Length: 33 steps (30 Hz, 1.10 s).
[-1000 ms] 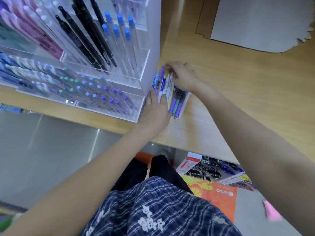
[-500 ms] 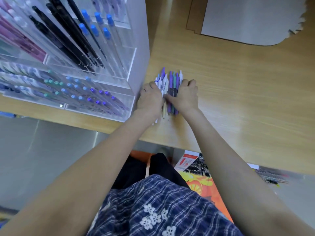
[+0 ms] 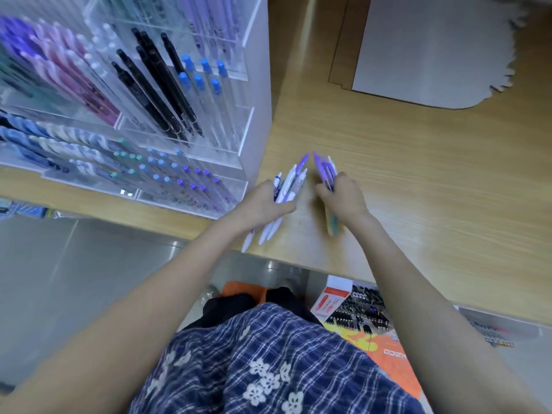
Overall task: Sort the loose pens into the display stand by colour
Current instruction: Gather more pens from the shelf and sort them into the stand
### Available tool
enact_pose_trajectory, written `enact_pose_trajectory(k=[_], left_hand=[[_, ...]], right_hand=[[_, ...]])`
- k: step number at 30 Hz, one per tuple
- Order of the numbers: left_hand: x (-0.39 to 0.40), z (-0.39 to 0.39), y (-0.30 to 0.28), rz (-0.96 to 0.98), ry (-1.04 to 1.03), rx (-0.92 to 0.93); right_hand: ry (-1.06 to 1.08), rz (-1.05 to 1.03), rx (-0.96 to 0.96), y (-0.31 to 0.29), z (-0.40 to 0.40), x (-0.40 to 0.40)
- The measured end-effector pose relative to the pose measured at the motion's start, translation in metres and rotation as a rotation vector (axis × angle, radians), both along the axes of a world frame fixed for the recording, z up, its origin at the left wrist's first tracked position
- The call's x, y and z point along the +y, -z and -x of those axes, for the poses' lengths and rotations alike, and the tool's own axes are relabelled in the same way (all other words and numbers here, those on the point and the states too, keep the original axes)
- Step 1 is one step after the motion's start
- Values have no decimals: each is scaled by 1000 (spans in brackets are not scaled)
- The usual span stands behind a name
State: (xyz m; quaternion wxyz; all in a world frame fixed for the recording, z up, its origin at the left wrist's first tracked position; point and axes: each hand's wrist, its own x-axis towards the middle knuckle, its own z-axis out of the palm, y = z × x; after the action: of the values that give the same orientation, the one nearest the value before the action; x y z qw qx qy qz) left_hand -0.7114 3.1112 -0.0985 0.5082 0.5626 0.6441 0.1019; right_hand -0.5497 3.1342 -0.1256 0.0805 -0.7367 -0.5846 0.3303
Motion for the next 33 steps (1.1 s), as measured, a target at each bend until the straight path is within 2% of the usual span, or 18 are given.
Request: enact_pose_trajectory(k=[1,3,4,7,10,14,19,22,24,26,28,33], left_hand=[[-8,4,-11,45,-14,-133],[-22,20,-37,144,-72,-408],[-28,30,-48,155,-77,-487],[-32,66,-76,54,-62,-527],[-33,108,-97,-33,-48,-608],[-41,175,-114,-98,-69,-610],[-58,280,-131,-165,-13,-522],[-64,332,-138,-249,59,-382],[-67,351,-141,-285,71,-359],[-68,376,-144,-303,30,-395],[-65,397,-146,-288,-70,-478],[-52,423,-145,-184,-280,-651]], right_hand=[[107,13,176,-8,-3,-3],[335,51,665,-31,4,-10],[401,45,860,-43,8,-14],[404,-16,1091,-83,34,-20],[325,-40,1164,-120,81,-30],[192,-130,1133,-152,167,-45],[138,-243,1212,-173,271,-63],[119,-293,1144,-185,320,-72],[118,-313,1108,-191,341,-74],[147,-327,1097,-197,364,-72],[243,-325,1167,-199,379,-69],[367,-364,1271,-195,396,-55]])
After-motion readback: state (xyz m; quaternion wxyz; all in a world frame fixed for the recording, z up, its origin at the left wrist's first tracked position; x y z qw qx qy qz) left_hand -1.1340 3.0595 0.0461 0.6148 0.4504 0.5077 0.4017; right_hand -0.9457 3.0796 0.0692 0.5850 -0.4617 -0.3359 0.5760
